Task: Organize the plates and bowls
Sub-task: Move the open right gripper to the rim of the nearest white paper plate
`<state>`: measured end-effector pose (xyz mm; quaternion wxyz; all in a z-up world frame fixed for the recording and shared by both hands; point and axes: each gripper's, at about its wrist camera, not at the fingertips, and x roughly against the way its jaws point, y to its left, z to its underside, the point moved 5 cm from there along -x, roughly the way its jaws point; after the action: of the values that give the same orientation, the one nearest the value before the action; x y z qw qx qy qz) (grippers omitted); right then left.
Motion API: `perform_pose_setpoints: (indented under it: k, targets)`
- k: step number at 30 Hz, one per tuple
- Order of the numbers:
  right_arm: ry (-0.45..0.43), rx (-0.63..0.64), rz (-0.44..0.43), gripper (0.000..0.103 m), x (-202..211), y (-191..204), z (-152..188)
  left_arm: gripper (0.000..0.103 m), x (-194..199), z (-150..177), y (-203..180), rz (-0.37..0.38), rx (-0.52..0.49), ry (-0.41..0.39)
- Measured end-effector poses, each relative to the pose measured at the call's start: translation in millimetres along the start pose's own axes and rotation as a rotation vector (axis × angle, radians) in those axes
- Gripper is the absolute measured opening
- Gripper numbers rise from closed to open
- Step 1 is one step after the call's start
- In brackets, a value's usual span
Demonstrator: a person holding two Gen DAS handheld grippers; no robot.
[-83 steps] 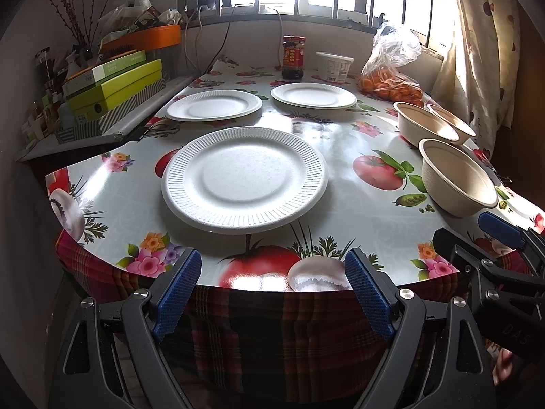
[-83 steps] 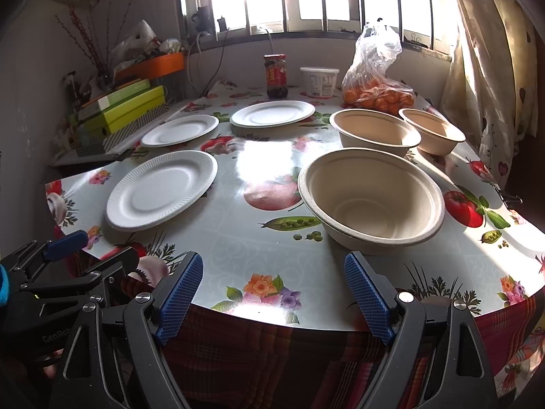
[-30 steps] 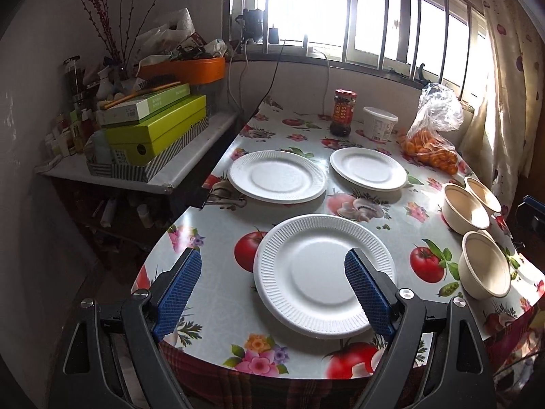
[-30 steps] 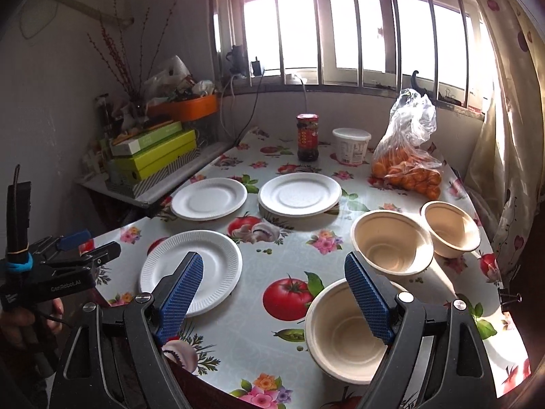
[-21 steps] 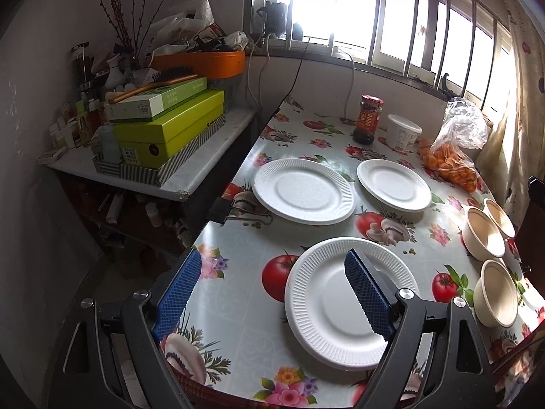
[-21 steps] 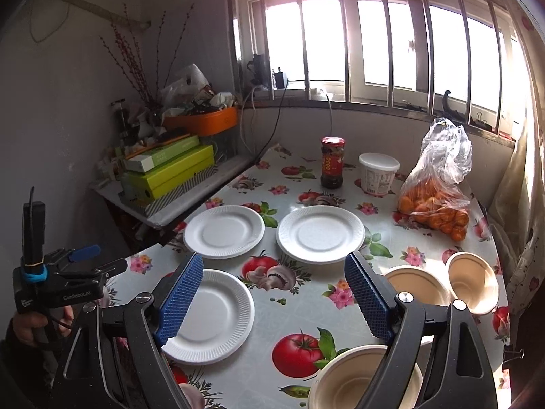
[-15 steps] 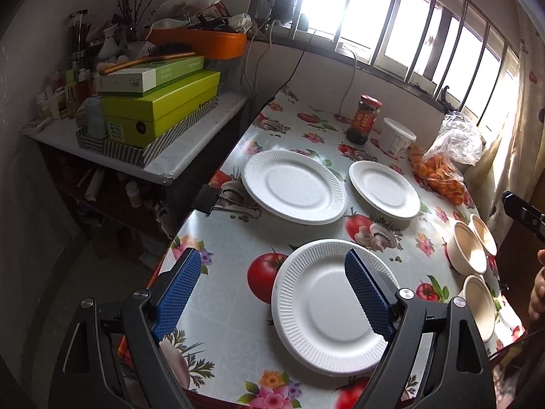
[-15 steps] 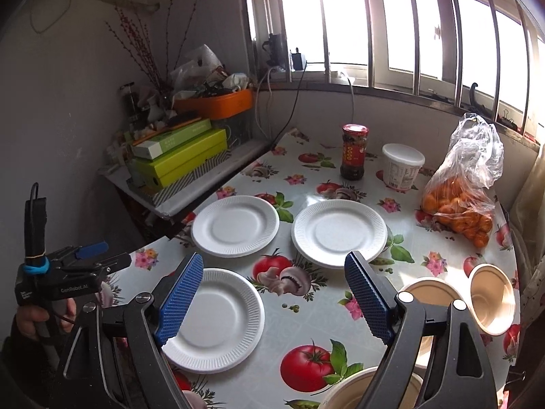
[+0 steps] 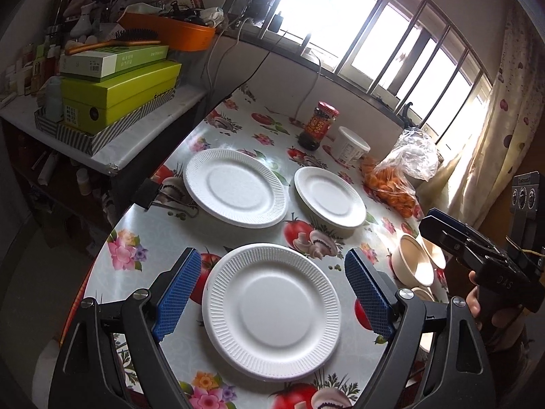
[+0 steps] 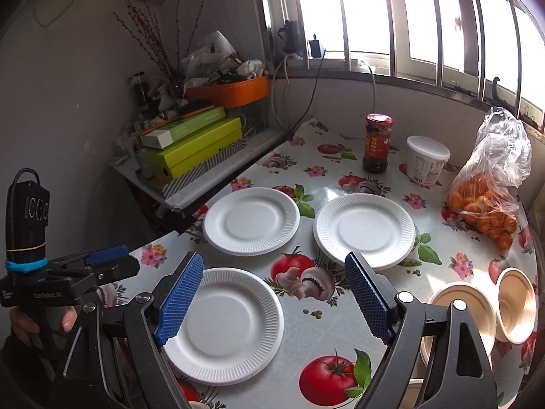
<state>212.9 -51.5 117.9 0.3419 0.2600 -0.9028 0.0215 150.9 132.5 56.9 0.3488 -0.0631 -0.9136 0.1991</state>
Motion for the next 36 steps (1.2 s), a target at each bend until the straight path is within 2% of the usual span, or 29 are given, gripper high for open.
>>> perform_pose_setpoints:
  k: [3, 7, 10, 13, 17, 22, 24, 29, 33, 36]
  targets:
    - [0.001, 0.003, -0.002, 0.086, -2, 1, -1, 0.087, 0, -4, 4, -0.014, 0.035, -0.023]
    - [0.02, 0.022, 0.014, 0.086, -15, -1, -4, 0.087, -10, -9, 14, -0.085, 0.053, 0.013]
    - [0.086, -0.023, -0.001, 0.086, -33, -13, -8, 0.087, -19, -19, 27, -0.136, 0.059, 0.03]
    - [0.125, -0.02, 0.027, 0.086, -49, -26, -15, 0.087, -28, -32, 41, -0.175, 0.078, 0.046]
    - [0.201, -0.016, -0.027, 0.086, -73, -34, -28, 0.087, -42, -45, 57, -0.238, 0.091, 0.09]
    - [0.255, -0.056, -0.075, 0.086, -113, -45, -40, 0.087, -65, -54, 71, -0.252, 0.115, 0.142]
    - [0.264, -0.07, -0.092, 0.086, -129, -48, -43, 0.087, -74, -54, 74, -0.225, 0.135, 0.177]
    - [0.325, -0.112, -0.174, 0.086, -168, -52, -44, 0.087, -90, -62, 79, -0.214, 0.163, 0.182]
    - [0.368, -0.081, -0.164, 0.082, -197, -50, -44, 0.087, -104, -66, 84, -0.285, 0.149, 0.215]
    - [0.394, -0.079, -0.161, 0.075, -216, -52, -44, 0.087, -113, -63, 87, -0.288, 0.139, 0.234]
